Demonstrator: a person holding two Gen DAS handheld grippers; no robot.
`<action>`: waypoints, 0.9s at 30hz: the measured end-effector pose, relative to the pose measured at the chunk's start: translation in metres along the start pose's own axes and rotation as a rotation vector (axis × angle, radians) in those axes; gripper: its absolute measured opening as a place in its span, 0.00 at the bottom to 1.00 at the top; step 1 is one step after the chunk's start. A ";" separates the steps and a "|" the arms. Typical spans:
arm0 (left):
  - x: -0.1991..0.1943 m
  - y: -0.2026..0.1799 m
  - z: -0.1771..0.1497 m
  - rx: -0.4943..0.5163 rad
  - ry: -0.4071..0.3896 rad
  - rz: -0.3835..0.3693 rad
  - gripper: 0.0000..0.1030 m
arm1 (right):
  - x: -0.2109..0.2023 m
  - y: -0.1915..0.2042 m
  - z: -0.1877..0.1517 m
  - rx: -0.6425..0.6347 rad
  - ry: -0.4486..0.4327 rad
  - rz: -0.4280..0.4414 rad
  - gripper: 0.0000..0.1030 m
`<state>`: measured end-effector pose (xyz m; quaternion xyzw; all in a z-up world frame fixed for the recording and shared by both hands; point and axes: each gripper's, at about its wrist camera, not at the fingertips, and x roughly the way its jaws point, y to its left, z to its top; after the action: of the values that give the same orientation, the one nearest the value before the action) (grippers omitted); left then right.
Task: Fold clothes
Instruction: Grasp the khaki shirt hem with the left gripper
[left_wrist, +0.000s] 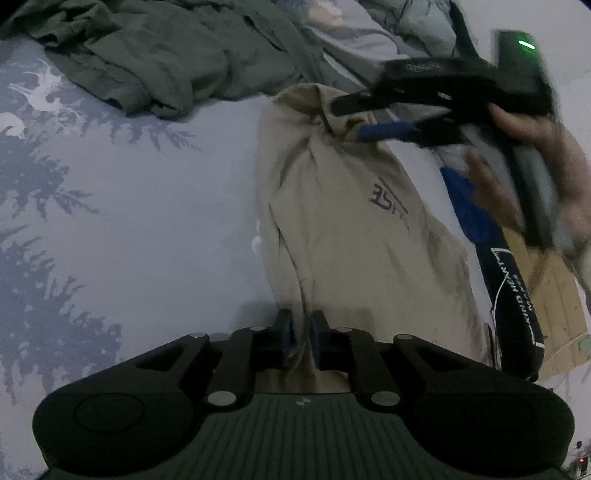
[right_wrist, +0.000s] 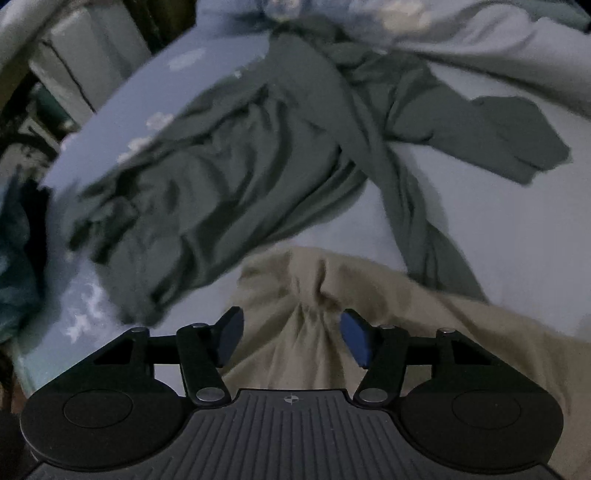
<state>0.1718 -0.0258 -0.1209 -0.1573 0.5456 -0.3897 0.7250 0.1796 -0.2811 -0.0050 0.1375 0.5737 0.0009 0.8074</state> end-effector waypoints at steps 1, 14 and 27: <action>-0.001 0.001 0.000 -0.007 -0.002 -0.007 0.26 | 0.009 -0.005 0.010 0.014 0.019 -0.002 0.52; -0.026 0.003 -0.008 0.039 -0.070 -0.065 0.52 | -0.031 0.008 0.030 -0.260 -0.175 -0.093 0.47; -0.018 -0.008 0.016 -0.018 -0.145 -0.081 0.53 | -0.071 0.016 -0.079 -0.409 -0.126 0.007 0.47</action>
<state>0.1819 -0.0209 -0.0984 -0.2136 0.4883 -0.4015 0.7448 0.0841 -0.2595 0.0407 -0.0276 0.5095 0.1116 0.8527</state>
